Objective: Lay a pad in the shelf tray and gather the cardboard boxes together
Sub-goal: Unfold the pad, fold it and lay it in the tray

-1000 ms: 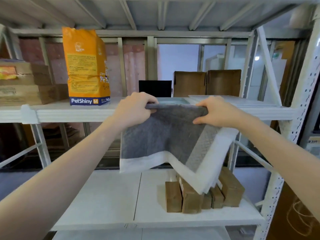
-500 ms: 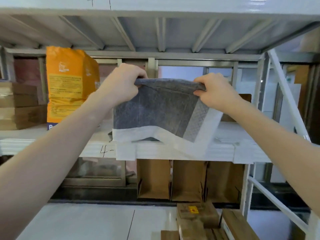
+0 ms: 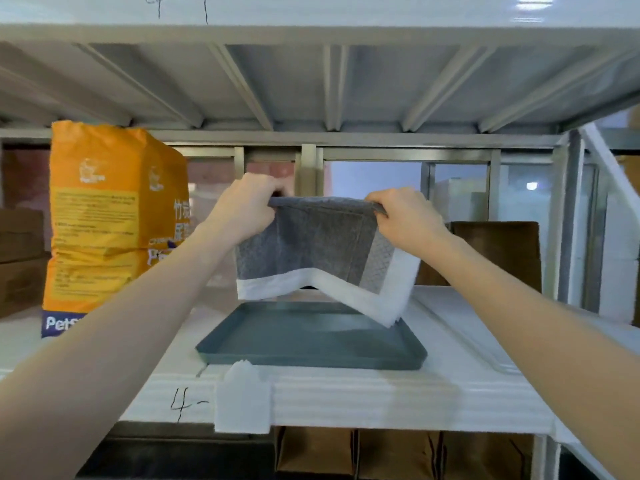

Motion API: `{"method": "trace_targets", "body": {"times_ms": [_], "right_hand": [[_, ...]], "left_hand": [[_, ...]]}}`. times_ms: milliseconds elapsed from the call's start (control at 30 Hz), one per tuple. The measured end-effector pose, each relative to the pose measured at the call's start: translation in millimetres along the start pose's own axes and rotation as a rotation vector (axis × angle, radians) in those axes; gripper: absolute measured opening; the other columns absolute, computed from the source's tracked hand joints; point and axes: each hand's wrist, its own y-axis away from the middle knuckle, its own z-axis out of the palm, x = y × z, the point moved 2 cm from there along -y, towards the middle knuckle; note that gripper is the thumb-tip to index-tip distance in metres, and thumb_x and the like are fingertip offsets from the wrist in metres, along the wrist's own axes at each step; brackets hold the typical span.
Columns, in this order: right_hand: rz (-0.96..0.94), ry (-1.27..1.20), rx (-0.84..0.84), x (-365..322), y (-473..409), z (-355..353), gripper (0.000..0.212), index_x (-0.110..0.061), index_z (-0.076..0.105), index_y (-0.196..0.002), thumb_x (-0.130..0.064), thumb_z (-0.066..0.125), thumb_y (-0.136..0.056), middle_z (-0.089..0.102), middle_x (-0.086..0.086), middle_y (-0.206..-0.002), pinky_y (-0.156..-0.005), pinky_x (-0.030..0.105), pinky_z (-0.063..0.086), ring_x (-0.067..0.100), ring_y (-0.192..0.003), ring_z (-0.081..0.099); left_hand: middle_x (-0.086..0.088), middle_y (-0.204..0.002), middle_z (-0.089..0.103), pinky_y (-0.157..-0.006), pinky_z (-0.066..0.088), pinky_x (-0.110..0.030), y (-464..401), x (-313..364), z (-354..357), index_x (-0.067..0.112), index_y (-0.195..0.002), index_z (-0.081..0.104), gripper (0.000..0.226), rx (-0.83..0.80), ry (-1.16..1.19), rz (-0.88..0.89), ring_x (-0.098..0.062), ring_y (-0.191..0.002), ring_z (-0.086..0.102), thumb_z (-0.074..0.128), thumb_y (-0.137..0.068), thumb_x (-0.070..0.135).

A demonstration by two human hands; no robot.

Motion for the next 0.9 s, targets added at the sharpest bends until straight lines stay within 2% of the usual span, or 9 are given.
{"method": "trace_targets", "body": {"times_ms": [167,233,367,433,500,633,733,833,900], "right_hand": [[-0.011,0.012,0.128,-3,-4,10,0.039,-0.014,0.061,-0.12,0.0,0.039,-0.091,0.065,0.013,-0.115,-0.085,0.045,0.047,0.035,-0.105,0.058],[-0.004,-0.045,0.029,-6,11,18,0.042,-0.013,0.062,-0.121,0.002,0.038,-0.09,0.065,0.012,-0.118,-0.089,0.045,0.047,0.032,-0.108,0.058],[0.021,-0.145,-0.354,-9,59,42,0.045,-0.021,0.06,-0.124,0.0,0.038,-0.091,0.066,0.003,-0.113,-0.082,0.037,0.051,0.024,-0.098,0.061],[0.039,-0.185,-0.531,-9,80,55,0.036,-0.015,0.067,-0.108,0.0,0.04,-0.089,0.067,0.003,-0.099,-0.075,0.037,0.048,0.026,-0.09,0.062],[0.043,-0.199,-0.648,-9,95,64,0.021,-0.001,0.062,-0.09,-0.002,0.042,-0.089,0.066,0.017,-0.088,-0.072,0.04,0.046,0.034,-0.086,0.061],[0.039,-0.309,-0.712,-17,109,64,0.03,-0.016,0.065,-0.113,-0.015,0.041,-0.096,0.068,0.005,-0.105,-0.083,0.029,0.047,0.017,-0.09,0.061],[0.08,-0.355,-0.702,-19,115,58,0.034,-0.018,0.059,-0.125,-0.02,0.038,-0.098,0.065,-0.002,-0.117,-0.082,0.022,0.045,0.009,-0.09,0.059],[0.114,-0.383,-0.733,-20,119,52,0.038,-0.008,0.059,-0.123,-0.024,0.033,-0.099,0.059,-0.001,-0.126,-0.094,0.028,0.042,0.017,-0.106,0.057],[0.126,-0.406,-0.77,-23,122,49,0.039,-0.019,0.059,-0.124,-0.03,0.03,-0.1,0.054,-0.01,-0.124,-0.094,0.023,0.037,0.011,-0.11,0.052]], "left_hand": [[-0.009,-0.1,0.064,-0.079,0.048,-0.038,2,-13,5,0.01,-0.098,0.064,0.025,0.222,0.018,0.097,-0.028,-0.097,0.059,0.055,-0.079,-0.004],[-0.007,-0.098,0.065,-0.079,0.051,-0.039,18,-19,14,0.015,-0.101,0.064,0.025,0.11,0.007,0.095,-0.027,-0.093,0.061,0.055,-0.081,0.001],[0.007,-0.089,0.058,-0.078,0.052,-0.033,69,-21,40,0.026,-0.102,0.064,0.021,-0.341,-0.035,0.07,-0.016,-0.086,0.057,0.058,-0.087,0.012],[0.01,-0.09,0.056,-0.082,0.051,-0.031,93,-20,48,0.031,-0.099,0.063,0.018,-0.514,-0.008,0.071,-0.013,-0.089,0.057,0.06,-0.087,0.017],[0.013,-0.089,0.055,-0.079,0.047,-0.027,110,-20,55,0.035,-0.092,0.059,0.016,-0.615,0.008,0.093,-0.01,-0.088,0.055,0.061,-0.087,0.019],[0.01,-0.095,0.062,-0.078,0.043,-0.023,126,-21,54,0.023,-0.102,0.066,0.014,-0.605,0.082,0.104,-0.009,-0.088,0.056,0.06,-0.089,0.024],[0.002,-0.095,0.069,-0.079,0.05,-0.034,132,-23,49,0.019,-0.099,0.069,0.033,-0.57,0.164,0.082,-0.012,-0.086,0.06,0.054,-0.087,0.046],[-0.003,-0.092,0.07,-0.08,0.051,-0.041,139,-22,44,0.018,-0.096,0.07,0.072,-0.591,0.165,0.061,-0.016,-0.084,0.062,0.034,-0.074,0.077],[-0.005,-0.094,0.071,-0.082,0.051,-0.041,142,-22,44,0.019,-0.096,0.071,0.094,-0.606,0.181,0.019,-0.017,-0.085,0.064,0.018,-0.065,0.089]]}}
